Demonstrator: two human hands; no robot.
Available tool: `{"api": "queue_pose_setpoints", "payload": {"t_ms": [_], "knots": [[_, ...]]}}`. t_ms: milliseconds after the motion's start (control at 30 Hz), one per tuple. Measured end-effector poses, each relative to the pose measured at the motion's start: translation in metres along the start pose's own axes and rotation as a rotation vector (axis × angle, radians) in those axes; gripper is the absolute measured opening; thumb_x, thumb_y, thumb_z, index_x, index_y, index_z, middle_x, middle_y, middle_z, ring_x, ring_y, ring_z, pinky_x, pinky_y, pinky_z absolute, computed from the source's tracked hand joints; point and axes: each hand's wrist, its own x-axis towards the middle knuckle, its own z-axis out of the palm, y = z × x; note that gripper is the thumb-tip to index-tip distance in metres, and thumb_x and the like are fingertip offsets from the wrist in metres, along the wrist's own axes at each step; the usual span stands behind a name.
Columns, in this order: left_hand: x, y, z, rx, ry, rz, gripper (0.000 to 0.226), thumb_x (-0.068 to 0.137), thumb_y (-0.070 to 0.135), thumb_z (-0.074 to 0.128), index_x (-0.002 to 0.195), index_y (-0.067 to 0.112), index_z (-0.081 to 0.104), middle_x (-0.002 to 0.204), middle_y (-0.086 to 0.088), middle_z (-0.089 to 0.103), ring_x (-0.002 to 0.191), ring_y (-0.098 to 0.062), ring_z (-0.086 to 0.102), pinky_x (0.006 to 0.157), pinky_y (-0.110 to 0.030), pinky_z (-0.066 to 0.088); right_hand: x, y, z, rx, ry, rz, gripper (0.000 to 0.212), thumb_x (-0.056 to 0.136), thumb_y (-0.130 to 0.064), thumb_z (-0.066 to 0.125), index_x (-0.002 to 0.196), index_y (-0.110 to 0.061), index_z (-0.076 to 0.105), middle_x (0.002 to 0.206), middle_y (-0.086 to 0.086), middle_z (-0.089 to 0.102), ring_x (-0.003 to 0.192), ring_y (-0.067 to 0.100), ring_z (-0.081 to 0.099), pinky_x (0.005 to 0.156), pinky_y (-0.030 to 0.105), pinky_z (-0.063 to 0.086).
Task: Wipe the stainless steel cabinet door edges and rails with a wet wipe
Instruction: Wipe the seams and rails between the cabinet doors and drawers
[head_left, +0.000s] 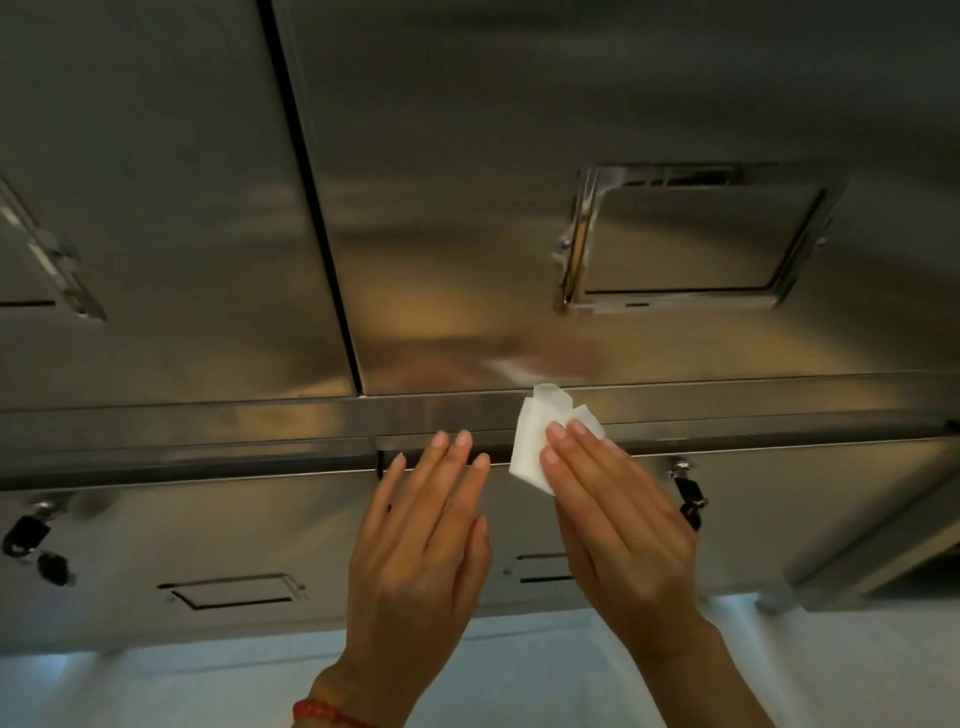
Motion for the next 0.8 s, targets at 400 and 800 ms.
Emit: {"api": "queue_pose_setpoints", "payload": {"t_ms": [400, 800], "knots": [[-0.035, -0.043, 0.041, 0.109, 0.181, 0.091, 0.042, 0.09, 0.013, 0.047, 0.132, 0.006, 0.041, 0.139, -0.012, 0.042, 0.134, -0.023, 0.036, 0.11, -0.047, 0.027, -0.014, 0.007, 0.049, -0.088, 0.248, -0.154, 0.037, 0.077, -0.001, 0.076, 0.11, -0.003, 0.062, 0.119, 0.013, 0.058, 0.113, 0.026, 0.058, 0.094, 0.038, 0.049], [-0.042, -0.064, 0.032, 0.288, 0.227, 0.104, 0.047, 0.09, 0.018, 0.045, 0.135, 0.004, 0.038, 0.143, -0.014, 0.037, 0.136, -0.024, 0.031, 0.107, -0.05, 0.029, -0.01, -0.009, 0.076, -0.072, 0.385, -0.15, 0.034, 0.076, 0.007, 0.069, 0.109, 0.002, 0.067, 0.118, 0.015, 0.062, 0.115, 0.025, 0.059, 0.091, 0.041, 0.052]]}}
